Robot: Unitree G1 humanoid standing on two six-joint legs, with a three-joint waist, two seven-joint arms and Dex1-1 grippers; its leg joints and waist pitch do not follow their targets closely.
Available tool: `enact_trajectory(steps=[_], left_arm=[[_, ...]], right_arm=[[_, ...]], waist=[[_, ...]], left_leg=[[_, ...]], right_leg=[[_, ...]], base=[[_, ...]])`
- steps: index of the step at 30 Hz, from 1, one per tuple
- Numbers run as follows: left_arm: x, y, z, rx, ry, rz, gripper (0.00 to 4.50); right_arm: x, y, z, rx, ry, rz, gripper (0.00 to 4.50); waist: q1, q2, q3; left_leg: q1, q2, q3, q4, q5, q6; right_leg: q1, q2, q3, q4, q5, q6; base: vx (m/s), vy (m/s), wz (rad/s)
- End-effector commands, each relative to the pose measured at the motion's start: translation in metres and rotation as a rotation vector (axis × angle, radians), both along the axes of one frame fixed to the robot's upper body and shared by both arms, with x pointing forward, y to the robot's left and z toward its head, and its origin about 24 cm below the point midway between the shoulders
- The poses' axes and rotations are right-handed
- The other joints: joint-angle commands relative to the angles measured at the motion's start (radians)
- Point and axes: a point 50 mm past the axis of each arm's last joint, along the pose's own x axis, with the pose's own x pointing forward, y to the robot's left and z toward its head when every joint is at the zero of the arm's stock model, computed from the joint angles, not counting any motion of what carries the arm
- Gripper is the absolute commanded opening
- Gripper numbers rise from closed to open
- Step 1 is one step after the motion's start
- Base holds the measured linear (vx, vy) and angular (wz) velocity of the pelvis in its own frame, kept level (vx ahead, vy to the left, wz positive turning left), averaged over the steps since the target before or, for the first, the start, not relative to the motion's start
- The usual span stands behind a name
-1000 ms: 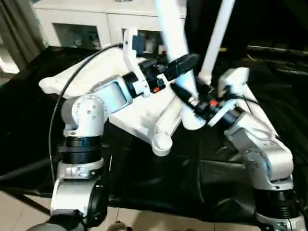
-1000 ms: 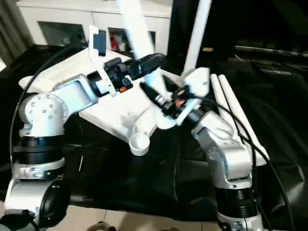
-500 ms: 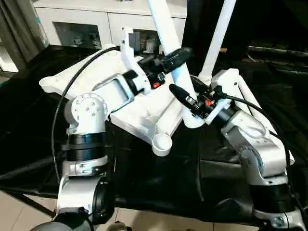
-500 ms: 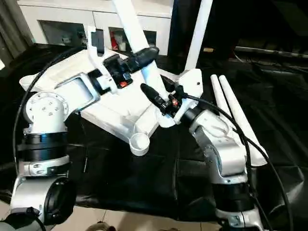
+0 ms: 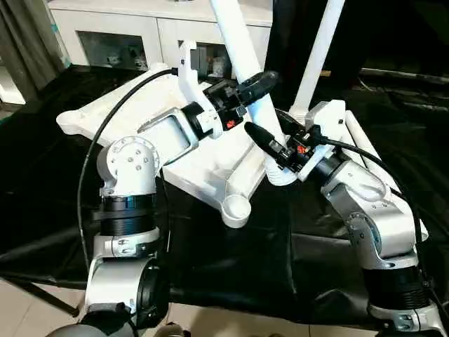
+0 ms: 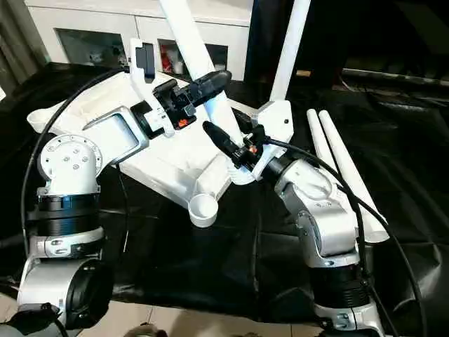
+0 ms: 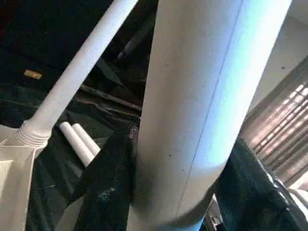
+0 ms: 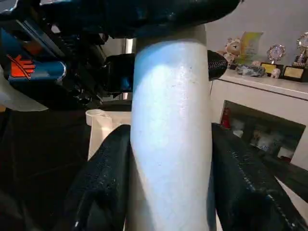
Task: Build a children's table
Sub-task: Pick table leg
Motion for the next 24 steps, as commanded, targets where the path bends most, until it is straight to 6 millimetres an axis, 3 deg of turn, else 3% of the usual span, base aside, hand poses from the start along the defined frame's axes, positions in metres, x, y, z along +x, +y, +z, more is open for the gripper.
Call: enact_trajectory(steps=[1, 2, 3, 5, 10, 11, 12, 16, 19, 24], left_arm=[[-0.001, -0.001, 0.002, -0.01, 0.004, -0.005, 2.04], [-0.001, -0.001, 0.001, -0.01, 0.005, -0.004, 2.02], [-0.001, -0.001, 0.001, -0.01, 0.005, -0.004, 2.0], [-0.002, 0.0, -0.001, 0.039, -0.031, -0.022, 2.0], [-0.013, 0.004, -0.006, 0.205, -0.187, -0.182, 1.94], [-0.014, 0.005, -0.006, 0.222, -0.208, -0.211, 1.89], [-0.015, 0.008, -0.005, 0.239, -0.242, -0.245, 1.88], [-0.017, 0.016, 0.001, 0.261, -0.313, -0.34, 1.87], [-0.017, 0.019, 0.006, 0.267, -0.349, -0.381, 1.86], [-0.018, 0.019, 0.018, 0.206, -0.391, -0.421, 1.86]], right_arm=[[0.002, 0.001, 0.005, -0.006, -0.029, 0.001, 1.86], [0.002, 0.001, 0.005, -0.01, -0.033, -0.002, 1.86], [0.002, 0.001, 0.005, -0.01, -0.033, -0.002, 1.86], [0.005, 0.001, 0.006, 0.027, -0.02, 0.007, 2.42], [0.009, -0.002, 0.016, 0.123, 0.076, 0.133, 2.73], [0.009, -0.003, 0.016, 0.126, 0.099, 0.161, 2.91], [0.007, -0.004, 0.016, 0.116, 0.146, 0.231, 2.99], [-0.004, -0.011, 0.015, 0.042, 0.248, 0.442, 3.06], [-0.009, -0.015, 0.013, -0.011, 0.294, 0.524, 3.06], [-0.012, -0.016, 0.003, -0.104, 0.357, 0.576, 3.06]], waist=[[0.002, -0.013, -0.079], [0.001, -0.018, -0.079], [0.002, -0.016, -0.078], [0.0, -0.015, -0.077], [-0.001, -0.009, -0.079], [-0.003, -0.003, -0.077], [-0.004, -0.005, -0.076], [0.005, -0.005, -0.079], [0.004, -0.009, -0.079], [0.007, -0.012, -0.078]], left_leg=[[0.004, 0.033, -0.01, -0.057, -0.078, 0.045], [0.004, 0.033, -0.01, -0.058, -0.078, 0.046], [0.004, 0.034, -0.01, -0.058, -0.079, 0.046], [0.006, 0.034, -0.011, -0.059, -0.087, 0.045], [0.011, 0.036, -0.014, -0.063, -0.087, 0.049], [0.013, 0.04, -0.013, -0.064, -0.095, 0.047], [0.012, 0.038, -0.012, -0.064, -0.098, 0.044], [0.014, 0.038, -0.01, -0.061, -0.086, 0.034], [0.007, 0.037, -0.01, -0.06, -0.084, 0.026], [0.008, 0.038, -0.009, -0.057, -0.092, 0.018]], right_leg=[[0.067, -0.076, 0.051, -0.074, -0.139, -0.147], [0.067, -0.075, 0.051, -0.074, -0.139, -0.147], [0.067, -0.076, 0.051, -0.073, -0.142, -0.149], [0.065, -0.076, 0.051, -0.076, -0.154, -0.147], [0.065, -0.075, 0.053, -0.072, -0.153, -0.146], [0.062, -0.074, 0.054, -0.071, -0.155, -0.148], [0.065, -0.074, 0.054, -0.075, -0.148, -0.154], [0.069, -0.074, 0.055, -0.067, -0.106, -0.174], [0.072, -0.08, 0.054, -0.066, -0.109, -0.181], [0.072, -0.083, 0.053, -0.069, -0.159, -0.183]], base=[[0.0, 0.0, 0.0], [0.0, 0.0, 0.0], [0.0, 0.0, 0.0], [0.0, 0.0, 0.0], [0.0, 0.0, 0.0], [0.0, 0.0, 0.0], [0.0, 0.0, 0.0], [0.0, 0.0, 0.0], [0.0, 0.0, 0.0], [0.0, 0.0, 0.0]])
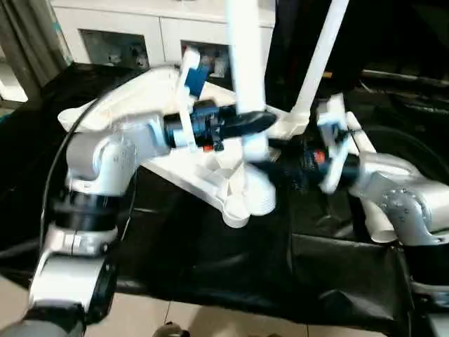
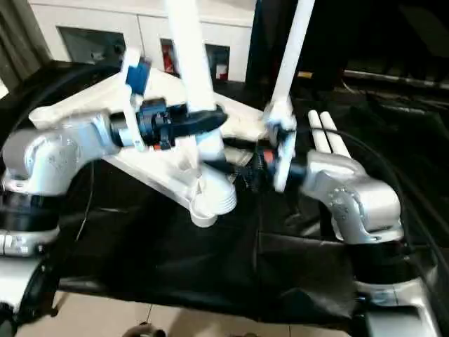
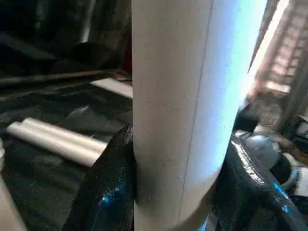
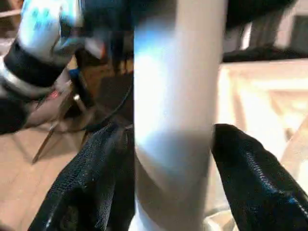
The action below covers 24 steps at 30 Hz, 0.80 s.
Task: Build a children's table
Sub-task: Pick table leg
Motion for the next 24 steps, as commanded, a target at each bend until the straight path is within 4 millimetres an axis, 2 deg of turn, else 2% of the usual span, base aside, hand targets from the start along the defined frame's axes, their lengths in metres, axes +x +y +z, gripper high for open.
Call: enact_trajectory(steps=[1, 3, 9, 15, 17, 19, 20, 22, 23, 24], left_arm=[[-0.002, -0.001, 0.011, -0.041, -0.03, -0.032, 1.86], [-0.003, -0.002, 0.01, -0.048, -0.029, -0.042, 1.86], [-0.002, -0.002, 0.007, -0.046, -0.03, -0.035, 1.86], [0.003, -0.002, 0.006, -0.049, -0.023, 0.002, 1.86], [0.01, -0.002, 0.005, -0.052, 0.012, 0.074, 2.42], [0.02, -0.003, 0.003, -0.062, 0.057, 0.174, 2.58], [0.025, -0.003, 0.002, -0.059, 0.078, 0.237, 2.65], [0.028, -0.004, -0.001, -0.028, 0.07, 0.309, 2.83], [0.031, -0.008, -0.006, -0.009, 0.08, 0.388, 2.92], [0.031, -0.009, -0.007, -0.015, 0.097, 0.401, 2.92]], right_arm=[[-0.002, 0.004, -0.002, -0.028, 0.016, 0.031, 2.79], [-0.003, 0.006, -0.004, -0.028, 0.034, 0.039, 2.72], [-0.001, 0.006, -0.005, -0.021, 0.046, 0.032, 2.1], [0.003, 0.008, -0.005, -0.021, 0.033, -0.011, 1.95], [0.009, 0.009, -0.006, -0.024, 0.011, -0.085, 1.93], [0.015, 0.01, -0.007, -0.037, -0.021, -0.172, 1.93], [0.019, 0.012, -0.008, -0.043, -0.037, -0.225, 1.92], [0.02, 0.014, -0.009, -0.038, -0.044, -0.253, 1.91], [0.022, 0.017, -0.01, -0.024, -0.043, -0.287, 1.91], [0.022, 0.019, -0.011, -0.018, -0.041, -0.295, 1.91]], waist=[[0.004, -0.01, -0.078], [0.004, -0.01, -0.079], [0.006, -0.009, -0.08], [0.007, -0.008, -0.082], [0.006, -0.006, -0.082], [0.004, -0.005, -0.08], [0.005, -0.007, -0.082], [0.005, -0.004, -0.082], [0.003, -0.007, -0.082], [0.004, -0.006, -0.083]], left_leg=[[0.003, 0.037, -0.01, -0.058, -0.091, 0.018], [0.006, 0.037, -0.009, -0.058, -0.092, 0.019], [0.006, 0.039, -0.01, -0.058, -0.092, 0.015], [0.005, 0.038, -0.01, -0.057, -0.086, 0.014], [0.005, 0.038, -0.01, -0.057, -0.084, 0.013], [0.004, 0.036, -0.009, -0.056, -0.087, 0.007], [0.005, 0.034, -0.01, -0.055, -0.093, -0.007], [0.005, 0.037, -0.013, -0.057, -0.097, -0.008], [0.005, 0.038, -0.013, -0.058, -0.097, -0.008], [0.006, 0.038, -0.012, -0.057, -0.092, -0.007]], right_leg=[[0.07, -0.083, 0.052, -0.072, -0.167, -0.183], [0.067, -0.081, 0.053, -0.074, -0.176, -0.181], [0.066, -0.081, 0.052, -0.073, -0.182, -0.174], [0.067, -0.081, 0.052, -0.072, -0.173, -0.174], [0.067, -0.081, 0.051, -0.071, -0.161, -0.179], [0.063, -0.079, 0.051, -0.074, -0.163, -0.181], [0.067, -0.08, 0.049, -0.075, -0.178, -0.175], [0.068, -0.081, 0.05, -0.073, -0.176, -0.168], [0.068, -0.08, 0.051, -0.074, -0.173, -0.161], [0.068, -0.081, 0.051, -0.073, -0.159, -0.166]], base=[[0.0, 0.0, 0.0], [0.0, 0.0, 0.0], [0.0, 0.0, 0.0], [0.0, 0.0, 0.0], [0.0, 0.0, 0.0], [0.0, 0.0, 0.0], [0.0, 0.0, 0.0], [0.0, 0.0, 0.0], [0.0, 0.0, 0.0], [0.0, 0.0, 0.0]])
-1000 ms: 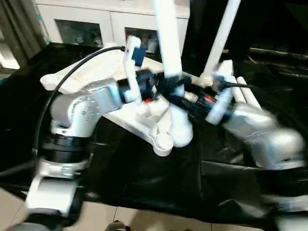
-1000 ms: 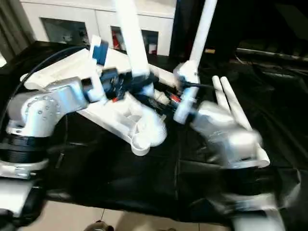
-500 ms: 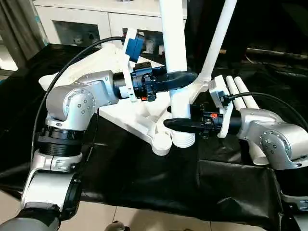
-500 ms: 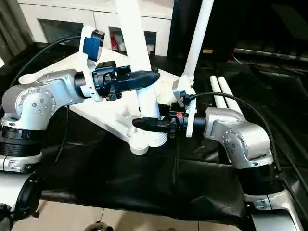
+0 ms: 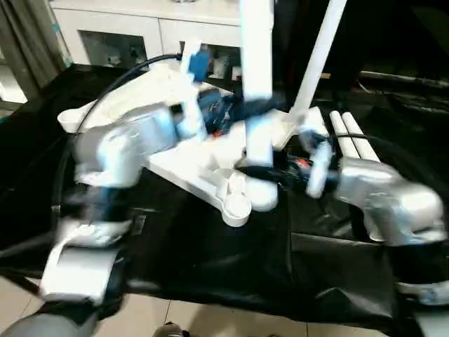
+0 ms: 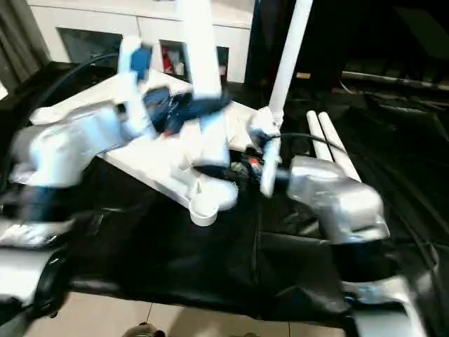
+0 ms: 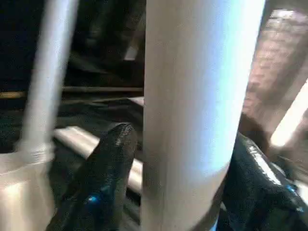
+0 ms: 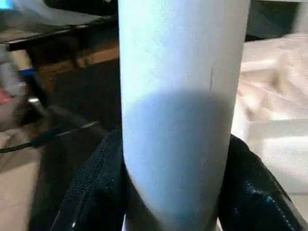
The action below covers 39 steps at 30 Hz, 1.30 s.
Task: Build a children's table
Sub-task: Pick table leg
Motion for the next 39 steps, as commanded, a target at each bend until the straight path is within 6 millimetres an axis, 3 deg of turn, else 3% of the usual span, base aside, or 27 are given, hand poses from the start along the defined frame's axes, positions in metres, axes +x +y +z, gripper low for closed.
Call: enact_trajectory(steps=[1, 2, 6, 17, 21, 22, 26, 28, 39], left_arm=[[0.005, 0.0, -0.003, 0.022, 0.02, 0.099, 3.11], [0.005, -0.001, -0.003, 0.011, 0.026, 0.1, 3.16], [0.004, -0.007, -0.01, -0.002, 0.058, 0.121, 3.18], [0.01, -0.003, -0.007, -0.047, 0.084, 0.208, 2.22], [0.01, -0.002, -0.006, -0.016, 0.061, 0.21, 1.99], [0.009, -0.003, -0.006, -0.003, 0.05, 0.202, 1.89], [0.002, -0.01, -0.006, 0.063, 0.013, 0.123, 1.87], [0.001, -0.011, -0.006, 0.084, -0.001, 0.104, 1.86], [-0.009, -0.022, 0.0, 0.124, -0.075, -0.027, 1.86]], right_arm=[[0.001, 0.004, 0.009, 0.017, -0.055, -0.019, 1.91], [0.001, 0.005, 0.008, 0.022, -0.053, -0.023, 1.91], [0.003, 0.01, 0.003, 0.038, -0.048, -0.076, 1.91], [0.004, 0.014, 0.005, 0.051, -0.065, -0.12, 1.91], [0.007, 0.013, 0.007, 0.029, -0.096, -0.164, 1.91], [0.008, 0.013, 0.007, 0.044, -0.09, -0.163, 2.61], [0.006, 0.01, 0.01, 0.054, -0.065, -0.064, 2.7], [0.004, 0.008, 0.01, 0.019, -0.072, -0.028, 3.02], [0.002, 0.0, 0.004, -0.082, -0.001, 0.131, 3.06]], waist=[[0.003, -0.005, -0.082], [0.004, -0.008, -0.083], [0.003, -0.006, -0.081], [0.001, -0.001, -0.081], [0.0, -0.008, -0.081], [0.0, -0.01, -0.08], [0.003, -0.006, -0.08], [0.004, -0.01, -0.079], [0.005, -0.015, -0.081]], left_leg=[[0.006, 0.038, -0.012, -0.058, -0.093, -0.004], [0.003, 0.035, -0.011, -0.058, -0.086, 0.007], [0.003, 0.036, -0.011, -0.059, -0.086, 0.012], [0.005, 0.035, -0.012, -0.06, -0.104, 0.005], [0.006, 0.036, -0.011, -0.062, -0.107, 0.005], [0.006, 0.036, -0.011, -0.062, -0.108, 0.005], [0.007, 0.038, -0.012, -0.063, -0.11, 0.01], [0.006, 0.037, -0.011, -0.062, -0.102, 0.013], [0.004, 0.038, -0.011, -0.058, -0.089, 0.028]], right_leg=[[0.068, -0.081, 0.052, -0.075, -0.16, -0.165], [0.071, -0.081, 0.052, -0.073, -0.146, -0.168], [0.068, -0.08, 0.051, -0.074, -0.143, -0.172], [0.068, -0.079, 0.052, -0.077, -0.151, -0.163], [0.066, -0.08, 0.052, -0.079, -0.165, -0.155], [0.067, -0.08, 0.052, -0.078, -0.17, -0.154], [0.066, -0.08, 0.052, -0.078, -0.18, -0.144], [0.066, -0.08, 0.053, -0.078, -0.174, -0.142], [0.068, -0.082, 0.051, -0.075, -0.164, -0.168]], base=[[0.0, 0.0, 0.0], [0.0, 0.0, 0.0], [0.0, 0.0, 0.0], [0.0, 0.0, 0.0], [0.0, 0.0, 0.0], [0.0, 0.0, 0.0], [0.0, 0.0, 0.0], [0.0, 0.0, 0.0], [0.0, 0.0, 0.0]])
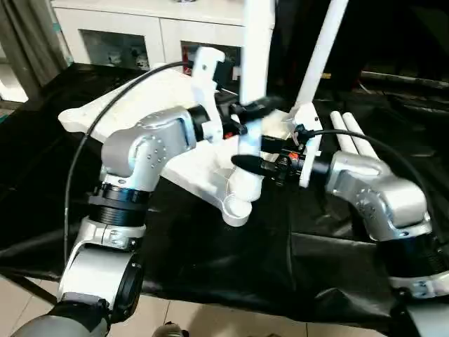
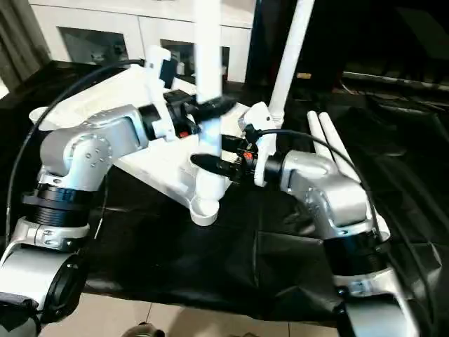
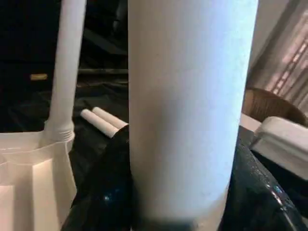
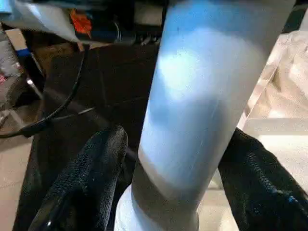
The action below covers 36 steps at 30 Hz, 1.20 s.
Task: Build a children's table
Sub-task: Pick table leg
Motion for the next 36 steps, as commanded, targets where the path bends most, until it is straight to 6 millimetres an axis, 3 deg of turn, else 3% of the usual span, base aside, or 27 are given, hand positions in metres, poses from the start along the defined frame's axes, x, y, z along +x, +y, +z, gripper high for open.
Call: enact_trajectory(steps=[1, 4, 5, 17, 18, 20, 32, 33, 36], left_arm=[[-0.0061, -0.0056, 0.0134, 0.005, -0.062, -0.051, 1.86], [-0.0081, -0.0062, 0.0129, 0.012, -0.068, -0.069, 1.86], [-0.0094, -0.0064, 0.0131, 0.01, -0.078, -0.079, 1.86], [-0.0138, -0.0054, 0.0127, 0.008, -0.086, -0.109, 1.86], [-0.0139, -0.0056, 0.0124, 0.009, -0.088, -0.109, 1.86], [-0.0143, -0.0059, 0.0118, 0.011, -0.089, -0.11, 1.86], [-0.0147, -0.0053, 0.0107, 0.015, -0.089, -0.116, 1.86], [-0.0152, -0.0056, 0.0111, 0.013, -0.089, -0.121, 1.86], [-0.0158, -0.0062, 0.0114, 0.009, -0.088, -0.126, 1.86]], right_arm=[[0.0008, 0.0028, 0.0017, -0.012, 0.013, 0.028, 3.06], [0.0014, 0.0021, -0.0001, -0.024, 0.028, 0.03, 3.06], [0.0018, 0.0021, -0.0014, -0.026, 0.038, 0.033, 3.06], [0.0052, 0.0044, -0.0011, 0.023, 0.065, 0.034, 3.06], [0.0051, 0.0047, -0.0007, 0.032, 0.069, 0.038, 3.06], [0.0047, 0.0054, 0.0002, 0.045, 0.073, 0.043, 3.06], [0.0049, 0.0051, 0.0009, 0.057, 0.08, 0.048, 3.06], [0.0049, 0.0048, 0.0008, 0.059, 0.084, 0.047, 2.78], [0.0049, 0.005, 0.0005, 0.062, 0.089, 0.047, 2.6]], waist=[[0.005, -0.012, -0.081], [0.004, -0.012, -0.081], [0.004, -0.017, -0.08], [0.004, -0.016, -0.081], [0.002, -0.02, -0.08], [0.004, -0.016, -0.08], [0.004, -0.017, -0.081], [0.004, -0.016, -0.081], [0.005, -0.017, -0.081]], left_leg=[[0.005, 0.039, -0.011, -0.058, -0.088, 0.028], [0.004, 0.039, -0.01, -0.057, -0.087, 0.028], [0.004, 0.038, -0.009, -0.057, -0.087, 0.03], [0.004, 0.038, -0.009, -0.057, -0.083, 0.026], [0.004, 0.038, -0.009, -0.058, -0.085, 0.027], [0.005, 0.039, -0.009, -0.058, -0.089, 0.026], [0.005, 0.039, -0.009, -0.058, -0.085, 0.022], [0.005, 0.039, -0.009, -0.058, -0.086, 0.021], [0.005, 0.038, -0.009, -0.058, -0.082, 0.022]], right_leg=[[0.068, -0.083, 0.051, -0.073, -0.165, -0.17], [0.067, -0.083, 0.052, -0.074, -0.166, -0.177], [0.067, -0.082, 0.052, -0.074, -0.17, -0.174], [0.066, -0.082, 0.051, -0.073, -0.174, -0.169], [0.066, -0.082, 0.051, -0.074, -0.179, -0.168], [0.065, -0.083, 0.052, -0.075, -0.192, -0.164], [0.066, -0.082, 0.051, -0.073, -0.176, -0.167], [0.066, -0.082, 0.052, -0.074, -0.176, -0.167], [0.067, -0.082, 0.052, -0.073, -0.175, -0.165]], base=[[0.0, 0.0, 0.0], [0.0, 0.0, 0.0], [0.0, 0.0, 0.0], [0.0, 0.0, 0.0], [0.0, 0.0, 0.0], [0.0, 0.0, 0.0], [0.0, 0.0, 0.0], [0.0, 0.0, 0.0], [0.0, 0.0, 0.0]])
